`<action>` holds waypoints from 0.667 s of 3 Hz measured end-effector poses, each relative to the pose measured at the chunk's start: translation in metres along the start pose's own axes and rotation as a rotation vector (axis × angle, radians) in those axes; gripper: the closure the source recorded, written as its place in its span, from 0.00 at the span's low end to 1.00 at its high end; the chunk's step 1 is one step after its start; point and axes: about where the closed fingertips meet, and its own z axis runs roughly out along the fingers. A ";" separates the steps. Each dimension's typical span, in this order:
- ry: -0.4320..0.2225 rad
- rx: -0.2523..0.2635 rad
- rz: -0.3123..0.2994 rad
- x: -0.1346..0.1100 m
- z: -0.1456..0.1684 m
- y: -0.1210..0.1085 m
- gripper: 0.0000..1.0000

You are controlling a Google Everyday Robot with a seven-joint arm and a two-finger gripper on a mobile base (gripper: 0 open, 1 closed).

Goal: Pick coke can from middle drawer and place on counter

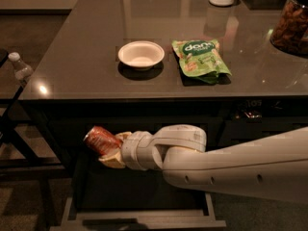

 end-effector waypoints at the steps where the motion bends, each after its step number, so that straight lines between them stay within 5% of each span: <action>1: -0.005 -0.002 -0.020 -0.006 -0.002 0.001 1.00; 2: -0.023 0.005 -0.019 -0.011 -0.004 -0.001 1.00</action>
Offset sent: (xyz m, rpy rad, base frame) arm 0.0014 0.0080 0.0105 0.0298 -0.0401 -0.0013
